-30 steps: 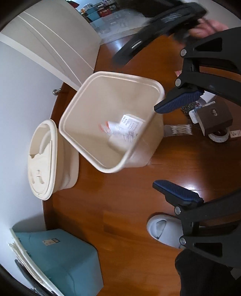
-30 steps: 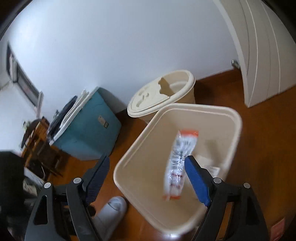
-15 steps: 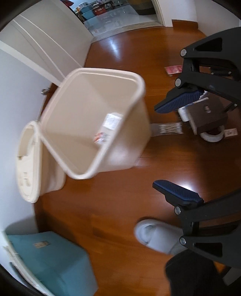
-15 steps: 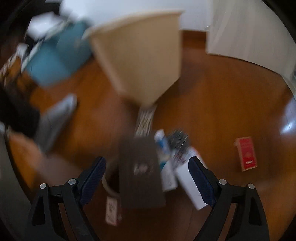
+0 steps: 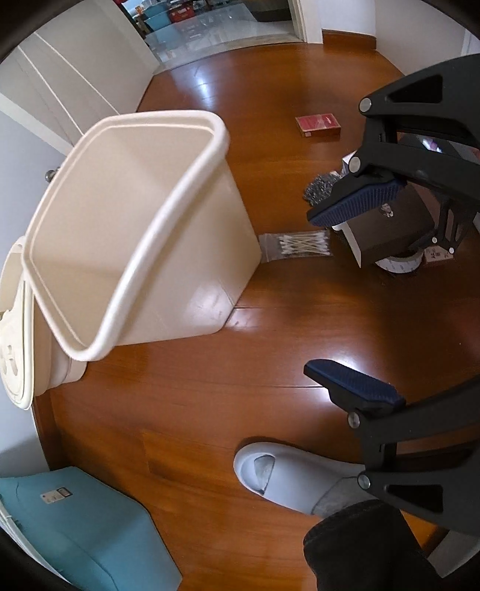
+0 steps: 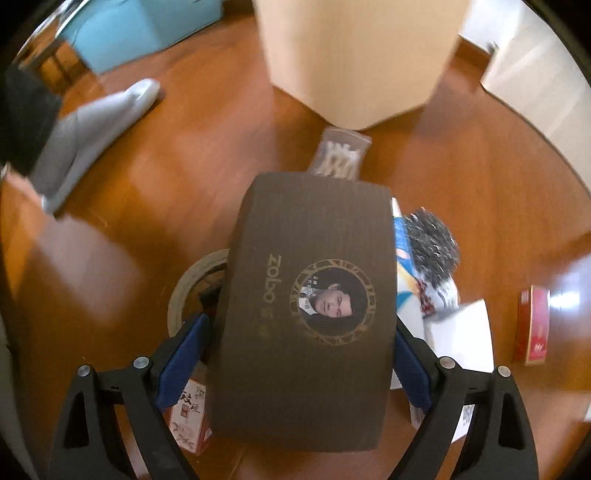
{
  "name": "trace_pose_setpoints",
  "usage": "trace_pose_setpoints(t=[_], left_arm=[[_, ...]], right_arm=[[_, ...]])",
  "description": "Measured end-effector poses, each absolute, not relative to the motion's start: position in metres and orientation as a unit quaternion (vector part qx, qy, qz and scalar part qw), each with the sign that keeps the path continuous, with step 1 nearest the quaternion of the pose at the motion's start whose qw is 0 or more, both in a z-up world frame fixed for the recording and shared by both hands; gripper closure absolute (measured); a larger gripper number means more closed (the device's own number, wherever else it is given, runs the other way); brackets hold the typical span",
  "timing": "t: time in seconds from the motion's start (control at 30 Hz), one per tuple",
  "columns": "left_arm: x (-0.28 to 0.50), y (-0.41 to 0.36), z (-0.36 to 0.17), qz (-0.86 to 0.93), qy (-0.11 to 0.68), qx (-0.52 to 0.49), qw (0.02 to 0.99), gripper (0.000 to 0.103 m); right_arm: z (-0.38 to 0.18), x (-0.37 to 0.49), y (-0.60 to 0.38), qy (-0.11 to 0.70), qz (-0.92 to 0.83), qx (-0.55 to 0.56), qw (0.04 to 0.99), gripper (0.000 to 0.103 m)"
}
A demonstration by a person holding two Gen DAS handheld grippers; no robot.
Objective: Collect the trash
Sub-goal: 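Grasp the brown Zobo box with the right tool while the left tool grasps the tape roll, then drop the tape roll into the wastebasket with the left tool while the right tool drops the Zobo box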
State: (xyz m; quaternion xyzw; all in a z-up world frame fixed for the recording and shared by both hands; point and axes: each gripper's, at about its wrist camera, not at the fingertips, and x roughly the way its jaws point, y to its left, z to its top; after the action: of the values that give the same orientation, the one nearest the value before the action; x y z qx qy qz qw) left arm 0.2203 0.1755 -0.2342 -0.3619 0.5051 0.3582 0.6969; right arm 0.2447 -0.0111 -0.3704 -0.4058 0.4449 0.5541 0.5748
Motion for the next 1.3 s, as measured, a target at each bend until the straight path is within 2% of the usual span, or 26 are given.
trace_pose_setpoints(t=[0.1, 0.27, 0.53, 0.63, 0.77, 0.8, 0.83, 0.87, 0.9, 0.93, 1.13, 1.3], left_arm=[[0.219, 0.168, -0.246, 0.360, 0.516, -0.343, 0.698, 0.029], [0.212, 0.141, -0.290, 0.335, 0.558, -0.336, 0.680, 0.029], [0.217, 0.087, -0.423, 0.284, 0.636, -0.457, 0.553, 0.029], [0.228, 0.082, -0.444, 0.289, 0.651, -0.454, 0.535, 0.031], [0.246, 0.080, -0.442, 0.292, 0.655, -0.430, 0.548, 0.035], [0.249, 0.079, -0.442, 0.294, 0.659, -0.424, 0.548, 0.044], [0.251, 0.078, -0.444, 0.294, 0.664, -0.420, 0.544, 0.059], [0.251, 0.077, -0.445, 0.290, 0.664, -0.425, 0.542, 0.066], [0.251, 0.075, -0.446, 0.286, 0.661, -0.435, 0.541, 0.084], [0.252, 0.073, -0.447, 0.286, 0.661, -0.437, 0.539, 0.089], [0.240, 0.072, -0.442, 0.271, 0.639, -0.475, 0.541, 0.089], [0.241, 0.073, -0.376, 0.248, 0.599, -0.442, 0.620, 0.089]], right_arm=[[-0.367, 0.249, -0.011, 0.460, 0.557, -0.378, 0.579, 0.023], [-0.350, 0.272, -0.028, 0.491, 0.551, -0.307, 0.600, 0.023], [-0.298, 0.340, -0.093, 0.525, 0.488, -0.144, 0.682, 0.023], [-0.301, 0.347, -0.112, 0.529, 0.465, -0.130, 0.698, 0.023], [-0.302, 0.343, -0.121, 0.532, 0.461, -0.122, 0.700, 0.022], [-0.305, 0.338, -0.121, 0.533, 0.460, -0.122, 0.700, 0.022], [-0.305, 0.338, -0.121, 0.534, 0.460, -0.122, 0.699, 0.022], [-0.306, 0.339, -0.121, 0.534, 0.460, -0.120, 0.699, 0.022], [-0.306, 0.340, -0.122, 0.535, 0.459, -0.117, 0.699, 0.022], [-0.304, 0.340, -0.124, 0.534, 0.459, -0.115, 0.700, 0.022], [-0.303, 0.341, -0.141, 0.533, 0.452, -0.105, 0.707, 0.022], [-0.305, 0.339, -0.146, 0.537, 0.448, -0.100, 0.708, 0.022]])
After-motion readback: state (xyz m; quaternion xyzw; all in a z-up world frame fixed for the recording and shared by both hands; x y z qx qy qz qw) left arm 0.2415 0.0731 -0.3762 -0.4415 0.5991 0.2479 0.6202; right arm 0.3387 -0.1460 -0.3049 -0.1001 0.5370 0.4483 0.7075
